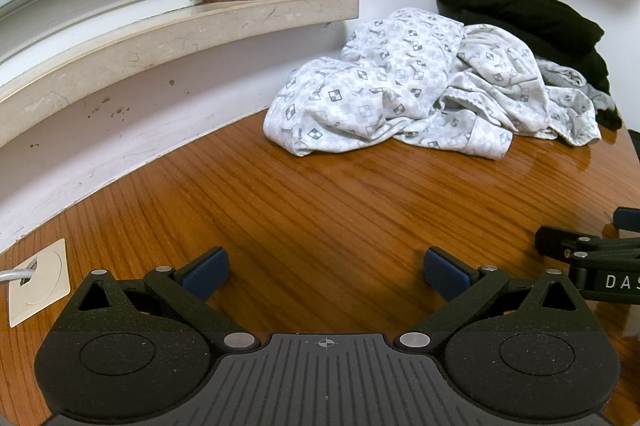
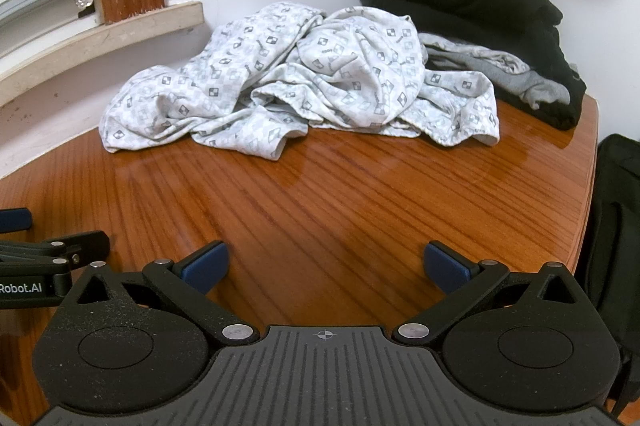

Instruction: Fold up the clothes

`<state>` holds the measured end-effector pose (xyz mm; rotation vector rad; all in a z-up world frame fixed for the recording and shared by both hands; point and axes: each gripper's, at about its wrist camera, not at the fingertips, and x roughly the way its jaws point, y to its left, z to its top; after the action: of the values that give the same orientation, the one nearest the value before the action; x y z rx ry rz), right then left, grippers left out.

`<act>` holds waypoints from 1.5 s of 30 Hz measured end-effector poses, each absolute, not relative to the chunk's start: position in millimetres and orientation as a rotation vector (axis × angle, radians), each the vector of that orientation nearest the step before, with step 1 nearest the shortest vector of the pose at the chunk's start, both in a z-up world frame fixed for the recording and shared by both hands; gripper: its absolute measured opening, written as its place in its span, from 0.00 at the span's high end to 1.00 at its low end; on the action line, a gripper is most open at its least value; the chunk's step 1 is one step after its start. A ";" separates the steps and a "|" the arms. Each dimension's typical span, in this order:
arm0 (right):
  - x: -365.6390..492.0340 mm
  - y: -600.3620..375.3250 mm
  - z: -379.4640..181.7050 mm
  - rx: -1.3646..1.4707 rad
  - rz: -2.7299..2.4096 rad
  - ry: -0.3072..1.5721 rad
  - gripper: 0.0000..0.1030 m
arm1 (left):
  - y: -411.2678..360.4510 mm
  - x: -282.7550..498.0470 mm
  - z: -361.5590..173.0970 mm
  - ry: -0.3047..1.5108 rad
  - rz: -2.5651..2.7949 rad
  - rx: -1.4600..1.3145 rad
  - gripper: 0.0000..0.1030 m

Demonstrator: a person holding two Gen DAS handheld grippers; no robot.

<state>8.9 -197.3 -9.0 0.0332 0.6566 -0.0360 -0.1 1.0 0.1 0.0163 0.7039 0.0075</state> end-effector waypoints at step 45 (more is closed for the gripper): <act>8.7 -196.2 -9.6 0.033 -0.040 0.657 0.00 | 7.9 -2.2 1.6 0.699 -0.008 0.008 0.00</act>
<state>8.7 -196.2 -9.6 0.0333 0.6574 -0.0403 -2.2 7.9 1.6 0.0085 0.6993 -0.0076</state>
